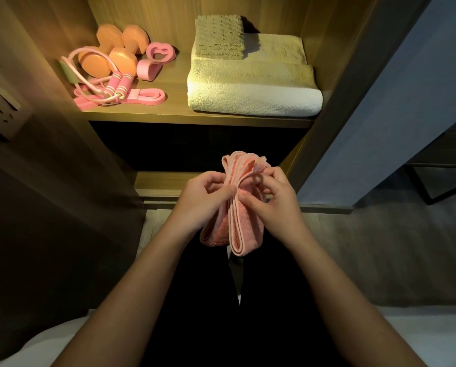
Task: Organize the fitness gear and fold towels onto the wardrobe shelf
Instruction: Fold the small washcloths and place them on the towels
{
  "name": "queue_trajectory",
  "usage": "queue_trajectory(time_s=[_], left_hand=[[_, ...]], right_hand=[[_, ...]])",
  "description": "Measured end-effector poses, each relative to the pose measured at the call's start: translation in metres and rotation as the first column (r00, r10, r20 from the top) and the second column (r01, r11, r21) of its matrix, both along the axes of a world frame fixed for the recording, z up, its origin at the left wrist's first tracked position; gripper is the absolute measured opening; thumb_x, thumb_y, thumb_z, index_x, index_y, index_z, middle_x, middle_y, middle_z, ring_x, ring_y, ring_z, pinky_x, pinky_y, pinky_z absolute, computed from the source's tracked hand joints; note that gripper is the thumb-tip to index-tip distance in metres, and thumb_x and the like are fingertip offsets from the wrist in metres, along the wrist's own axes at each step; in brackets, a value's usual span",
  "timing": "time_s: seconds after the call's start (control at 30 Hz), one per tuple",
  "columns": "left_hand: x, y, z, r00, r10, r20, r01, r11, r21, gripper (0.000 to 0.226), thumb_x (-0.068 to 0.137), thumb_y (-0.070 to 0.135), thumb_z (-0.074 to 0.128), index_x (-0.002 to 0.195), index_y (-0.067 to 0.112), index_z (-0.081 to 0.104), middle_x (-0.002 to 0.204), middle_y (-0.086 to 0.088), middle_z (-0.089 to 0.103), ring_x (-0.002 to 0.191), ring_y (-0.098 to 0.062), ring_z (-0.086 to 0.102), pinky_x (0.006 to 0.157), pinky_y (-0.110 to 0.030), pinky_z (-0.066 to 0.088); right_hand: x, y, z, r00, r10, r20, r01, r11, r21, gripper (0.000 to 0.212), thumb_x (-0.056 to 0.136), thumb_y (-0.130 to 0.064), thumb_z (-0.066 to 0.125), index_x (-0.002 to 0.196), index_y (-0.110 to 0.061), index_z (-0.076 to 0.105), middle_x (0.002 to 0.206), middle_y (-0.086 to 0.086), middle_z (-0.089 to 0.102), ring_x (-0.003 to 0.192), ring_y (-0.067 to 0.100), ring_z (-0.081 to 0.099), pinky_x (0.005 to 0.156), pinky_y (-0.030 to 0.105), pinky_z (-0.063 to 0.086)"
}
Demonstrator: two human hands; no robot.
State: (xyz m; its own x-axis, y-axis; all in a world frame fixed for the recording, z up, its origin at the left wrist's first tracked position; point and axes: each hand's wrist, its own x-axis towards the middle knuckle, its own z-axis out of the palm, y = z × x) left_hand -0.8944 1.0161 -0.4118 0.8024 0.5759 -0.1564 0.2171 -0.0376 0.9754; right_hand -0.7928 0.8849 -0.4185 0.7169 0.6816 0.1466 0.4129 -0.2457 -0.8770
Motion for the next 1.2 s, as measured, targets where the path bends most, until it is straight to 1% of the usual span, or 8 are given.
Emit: queue_trajectory(time_s=[0.3,0.47,0.57,0.67,0.87,1.0,1.1,1.2], left_hand=[[0.0,0.001,0.0,0.996,-0.027,-0.084,0.034,0.996,0.08,0.02,0.088,0.011,0.063,0.104,0.023,0.065,0.088,0.005,0.073,0.081,-0.007,0.07,0.068,-0.022,0.055],[0.004,0.004,0.001,0.971,0.178,-0.158,-0.116,0.934,0.336,0.015,0.09,0.008,0.043,0.087,0.018,0.054,0.082,0.0,0.058,0.079,-0.019,0.057,0.064,-0.034,0.044],[-0.003,0.014,0.002,0.975,0.221,-0.011,-0.178,0.812,0.556,0.014,0.085,0.015,0.035,0.078,0.018,0.047,0.069,-0.004,0.052,0.065,-0.023,0.052,0.057,-0.04,0.041],[-0.007,0.026,0.005,0.979,0.138,0.146,-0.201,0.684,0.701,0.01,0.082,0.023,0.033,0.074,0.021,0.038,0.06,0.004,0.043,0.053,-0.014,0.043,0.047,-0.032,0.031],[-0.011,0.044,0.009,0.974,-0.018,0.224,-0.179,0.541,0.822,0.043,0.093,0.049,0.037,0.087,0.009,0.054,0.067,-0.004,0.053,0.056,-0.023,0.052,0.051,-0.031,0.037],[-0.014,0.049,0.011,0.933,-0.147,0.328,-0.214,0.505,0.836,0.052,0.1,0.057,0.024,0.087,0.013,0.049,0.067,-0.006,0.049,0.059,-0.013,0.045,0.052,-0.02,0.028],[-0.016,0.05,0.011,0.926,-0.159,0.341,-0.225,0.492,0.841,0.076,0.1,0.058,0.022,0.078,-0.007,0.056,0.067,-0.019,0.058,0.057,-0.029,0.057,0.052,-0.03,0.04],[-0.018,0.049,0.013,0.932,-0.157,0.326,-0.215,0.482,0.849,0.078,0.1,0.058,0.022,0.08,-0.009,0.056,0.067,-0.02,0.059,0.056,-0.035,0.059,0.049,-0.038,0.045]], right_hand=[[-0.004,-0.001,0.003,0.998,0.053,0.016,-0.053,0.999,0.001,0.017,0.081,-0.017,0.076,0.098,-0.013,0.074,0.107,0.001,0.055,0.105,0.006,0.052,0.091,0.024,0.048],[-0.001,-0.007,0.0,0.997,0.031,0.068,-0.031,0.999,0.009,0.033,0.077,-0.013,0.078,0.105,-0.02,0.062,0.108,-0.003,0.056,0.099,0.004,0.055,0.088,0.029,0.049],[0.003,-0.014,-0.004,0.998,-0.012,0.063,0.013,1.0,-0.006,0.046,0.078,-0.017,0.078,0.115,-0.031,0.055,0.117,-0.01,0.052,0.107,-0.002,0.051,0.092,0.019,0.046],[0.007,-0.018,-0.005,0.999,0.007,0.042,-0.005,0.999,-0.049,0.053,0.078,-0.026,0.078,0.124,-0.032,0.053,0.124,-0.014,0.051,0.115,-0.003,0.048,0.094,0.016,0.043],[0.016,-0.021,-0.001,0.997,0.065,0.04,-0.061,0.993,-0.098,0.035,0.08,-0.025,0.076,0.11,-0.033,0.059,0.122,-0.013,0.05,0.115,-0.001,0.047,0.097,0.025,0.047],[0.017,-0.021,0.0,0.993,0.106,-0.052,-0.11,0.992,-0.066,0.041,0.08,-0.023,0.077,0.114,-0.031,0.055,0.124,-0.012,0.05,0.116,0.004,0.05,0.099,0.031,0.048],[0.019,-0.019,0.0,0.982,0.185,-0.039,-0.188,0.977,-0.103,0.026,0.081,-0.025,0.077,0.103,-0.022,0.065,0.126,-0.01,0.049,0.12,0.002,0.047,0.104,0.032,0.044],[0.018,-0.017,-0.001,0.943,0.329,-0.053,-0.333,0.933,-0.137,0.023,0.08,-0.027,0.078,0.102,-0.022,0.07,0.13,-0.01,0.048,0.122,-0.003,0.044,0.103,0.022,0.04]])
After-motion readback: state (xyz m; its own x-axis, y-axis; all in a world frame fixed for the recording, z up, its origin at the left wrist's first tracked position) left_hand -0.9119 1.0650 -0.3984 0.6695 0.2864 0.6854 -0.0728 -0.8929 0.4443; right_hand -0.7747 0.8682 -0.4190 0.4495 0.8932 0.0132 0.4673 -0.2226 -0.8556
